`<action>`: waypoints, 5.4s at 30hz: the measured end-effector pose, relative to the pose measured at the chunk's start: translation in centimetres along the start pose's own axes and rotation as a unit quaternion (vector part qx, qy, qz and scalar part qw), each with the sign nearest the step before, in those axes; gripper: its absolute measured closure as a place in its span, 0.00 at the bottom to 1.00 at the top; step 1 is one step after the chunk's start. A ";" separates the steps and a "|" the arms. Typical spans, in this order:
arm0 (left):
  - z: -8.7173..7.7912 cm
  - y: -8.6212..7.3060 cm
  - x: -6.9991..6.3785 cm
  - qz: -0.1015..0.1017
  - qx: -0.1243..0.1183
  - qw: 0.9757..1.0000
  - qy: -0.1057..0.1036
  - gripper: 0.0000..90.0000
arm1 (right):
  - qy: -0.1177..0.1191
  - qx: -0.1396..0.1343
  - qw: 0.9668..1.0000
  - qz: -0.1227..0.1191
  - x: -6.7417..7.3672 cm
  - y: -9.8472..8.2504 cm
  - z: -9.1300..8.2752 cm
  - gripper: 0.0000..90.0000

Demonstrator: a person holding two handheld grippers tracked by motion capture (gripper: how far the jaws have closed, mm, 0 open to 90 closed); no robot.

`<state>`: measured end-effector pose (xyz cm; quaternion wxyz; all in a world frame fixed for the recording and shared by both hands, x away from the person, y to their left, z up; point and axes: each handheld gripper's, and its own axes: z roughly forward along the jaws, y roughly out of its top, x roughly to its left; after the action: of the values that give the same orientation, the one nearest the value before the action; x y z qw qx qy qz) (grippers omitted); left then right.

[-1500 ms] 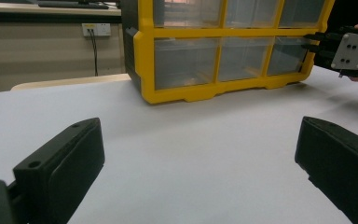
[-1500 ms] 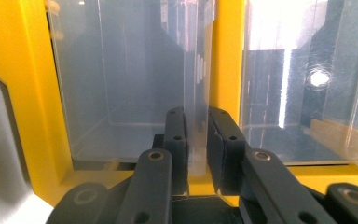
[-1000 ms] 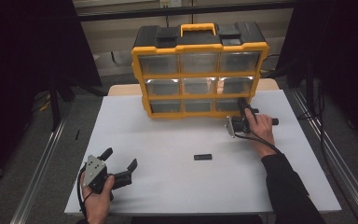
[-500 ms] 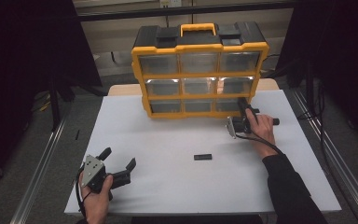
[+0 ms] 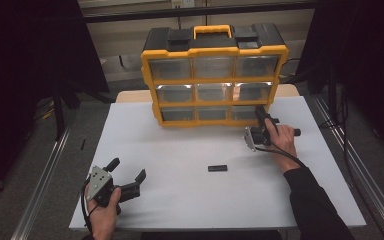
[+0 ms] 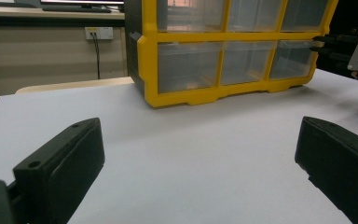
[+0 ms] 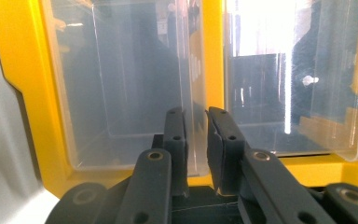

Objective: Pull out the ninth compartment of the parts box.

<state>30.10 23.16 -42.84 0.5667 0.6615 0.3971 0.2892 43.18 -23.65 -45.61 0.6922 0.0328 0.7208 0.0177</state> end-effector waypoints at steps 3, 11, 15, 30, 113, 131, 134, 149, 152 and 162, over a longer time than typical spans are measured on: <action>0.0 0.0 0.0 0.001 0.001 1.000 -0.001 0.02 | 0.000 -0.003 1.000 0.002 0.1 0.0 -0.1 0.89; 0.0 0.0 0.0 0.002 0.002 1.000 -0.003 0.02 | 0.002 -0.004 1.000 0.002 0.1 0.0 -0.4 0.89; 0.0 0.0 0.0 0.001 0.001 1.000 -0.004 0.02 | 0.002 -0.003 1.000 0.003 0.1 0.0 -0.5 0.89; 0.0 0.0 0.0 0.003 0.004 1.000 -0.007 0.02 | 0.000 -0.009 1.000 -0.004 0.0 0.0 -0.7 0.89; 0.0 0.1 -0.1 0.004 0.003 1.000 -0.012 0.02 | 0.000 -0.028 0.999 -0.017 0.1 -0.2 -2.6 0.90; -0.1 0.1 0.0 -0.001 -0.003 1.000 -0.012 0.02 | 0.000 -0.028 0.999 -0.021 0.0 -0.2 -3.0 0.90; -0.1 0.1 0.0 -0.002 -0.004 1.000 -0.011 0.02 | 0.002 -0.028 0.999 -0.020 0.0 -0.2 -3.1 0.90; 0.0 0.1 0.0 -0.002 -0.002 1.000 -0.012 0.02 | 0.000 -0.027 0.999 -0.019 0.0 -0.2 -3.3 0.90; 0.0 0.1 0.0 0.000 -0.001 1.000 -0.012 0.02 | -0.001 -0.026 0.999 -0.018 0.0 -0.2 -3.4 0.90; -0.1 0.1 0.0 -0.001 -0.001 1.000 -0.012 0.02 | 0.000 -0.026 0.999 -0.020 -0.1 -0.2 -3.5 0.90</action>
<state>30.07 23.17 -42.69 0.5728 0.6639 0.3901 0.2811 39.70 -23.78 -45.42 0.6930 0.0004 0.7206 0.0227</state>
